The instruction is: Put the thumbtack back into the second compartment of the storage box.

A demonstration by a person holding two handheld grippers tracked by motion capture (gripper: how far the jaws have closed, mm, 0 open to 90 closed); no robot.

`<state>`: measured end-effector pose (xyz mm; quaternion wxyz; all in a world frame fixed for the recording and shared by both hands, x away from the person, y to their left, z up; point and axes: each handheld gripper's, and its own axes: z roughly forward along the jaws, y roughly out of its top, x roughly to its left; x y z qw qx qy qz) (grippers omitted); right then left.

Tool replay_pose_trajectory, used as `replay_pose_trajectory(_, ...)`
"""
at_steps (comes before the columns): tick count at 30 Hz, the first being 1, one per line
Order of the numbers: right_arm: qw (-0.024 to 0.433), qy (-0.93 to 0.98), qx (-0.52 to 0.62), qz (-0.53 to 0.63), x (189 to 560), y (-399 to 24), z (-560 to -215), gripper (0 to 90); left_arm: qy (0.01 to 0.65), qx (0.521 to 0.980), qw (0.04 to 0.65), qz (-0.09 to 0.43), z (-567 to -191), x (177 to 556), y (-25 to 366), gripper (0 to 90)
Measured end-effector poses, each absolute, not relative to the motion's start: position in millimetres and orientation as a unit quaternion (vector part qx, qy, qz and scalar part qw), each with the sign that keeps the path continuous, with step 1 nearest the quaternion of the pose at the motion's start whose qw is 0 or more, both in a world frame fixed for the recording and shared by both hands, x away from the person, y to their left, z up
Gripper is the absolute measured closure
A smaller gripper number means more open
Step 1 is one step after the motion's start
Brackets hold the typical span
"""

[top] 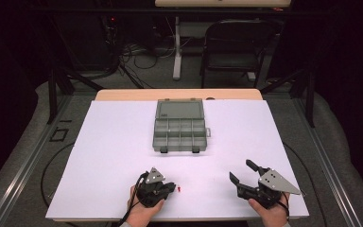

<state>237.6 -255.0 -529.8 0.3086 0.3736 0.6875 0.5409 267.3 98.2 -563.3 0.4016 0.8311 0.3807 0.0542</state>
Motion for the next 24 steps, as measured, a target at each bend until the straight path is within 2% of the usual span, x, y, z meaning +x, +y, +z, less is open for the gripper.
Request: replay_pose_trajectory(24,0.308,0.688,0.373,0.541,238,-255,-530,24.4,0.428,0.778,0.451,0.089,-533,280,151,85.2)
